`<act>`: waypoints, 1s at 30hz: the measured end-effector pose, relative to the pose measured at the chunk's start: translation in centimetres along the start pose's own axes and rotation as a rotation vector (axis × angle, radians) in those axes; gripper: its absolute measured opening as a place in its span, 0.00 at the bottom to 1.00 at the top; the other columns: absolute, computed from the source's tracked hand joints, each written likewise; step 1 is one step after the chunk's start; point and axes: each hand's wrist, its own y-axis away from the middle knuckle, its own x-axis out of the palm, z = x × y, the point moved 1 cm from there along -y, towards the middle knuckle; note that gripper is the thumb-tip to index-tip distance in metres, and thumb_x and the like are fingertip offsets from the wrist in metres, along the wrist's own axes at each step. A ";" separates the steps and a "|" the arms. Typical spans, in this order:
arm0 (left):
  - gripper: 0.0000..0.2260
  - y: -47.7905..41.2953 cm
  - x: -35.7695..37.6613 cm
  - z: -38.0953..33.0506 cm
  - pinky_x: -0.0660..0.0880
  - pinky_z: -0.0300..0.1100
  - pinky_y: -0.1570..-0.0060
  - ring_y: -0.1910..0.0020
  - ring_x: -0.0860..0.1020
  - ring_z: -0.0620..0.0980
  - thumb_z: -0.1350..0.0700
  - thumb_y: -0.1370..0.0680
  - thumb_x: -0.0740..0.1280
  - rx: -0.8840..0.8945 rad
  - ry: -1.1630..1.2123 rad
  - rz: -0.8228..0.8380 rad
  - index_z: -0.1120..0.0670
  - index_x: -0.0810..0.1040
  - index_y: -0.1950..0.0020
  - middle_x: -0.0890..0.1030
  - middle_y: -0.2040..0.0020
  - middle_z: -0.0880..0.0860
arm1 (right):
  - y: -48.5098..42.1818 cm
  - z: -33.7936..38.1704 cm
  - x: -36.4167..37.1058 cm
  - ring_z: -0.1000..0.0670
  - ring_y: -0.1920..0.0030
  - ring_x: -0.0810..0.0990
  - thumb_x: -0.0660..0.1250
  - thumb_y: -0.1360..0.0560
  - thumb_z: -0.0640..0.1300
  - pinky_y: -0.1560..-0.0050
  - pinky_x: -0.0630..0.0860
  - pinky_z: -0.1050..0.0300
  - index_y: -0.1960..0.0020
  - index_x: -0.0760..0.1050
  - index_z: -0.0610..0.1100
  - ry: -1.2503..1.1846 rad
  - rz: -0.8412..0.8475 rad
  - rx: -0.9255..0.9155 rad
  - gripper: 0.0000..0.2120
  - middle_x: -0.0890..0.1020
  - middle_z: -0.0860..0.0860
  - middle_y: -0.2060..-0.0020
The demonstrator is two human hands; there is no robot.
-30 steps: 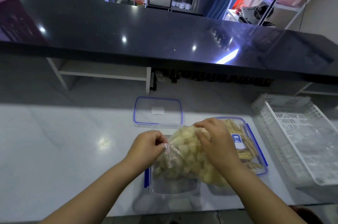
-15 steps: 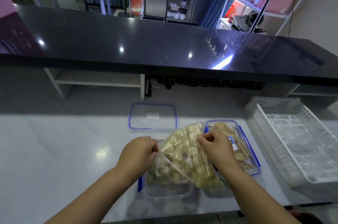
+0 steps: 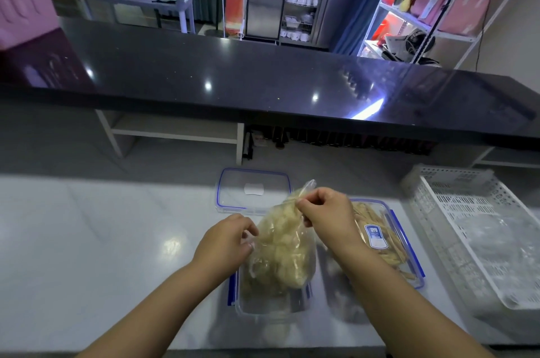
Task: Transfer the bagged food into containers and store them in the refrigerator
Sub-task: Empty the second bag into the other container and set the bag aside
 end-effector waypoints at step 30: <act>0.04 2.7 0.5 -3.8 0.71 0.42 0.48 0.42 0.68 0.48 0.51 0.30 0.72 0.551 -0.158 0.001 0.46 0.82 0.56 0.75 0.47 0.47 | -3.2 -0.8 0.3 0.52 0.68 0.78 0.65 0.23 0.42 0.63 0.77 0.55 0.59 0.76 0.39 0.005 0.064 0.086 0.09 0.80 0.48 0.68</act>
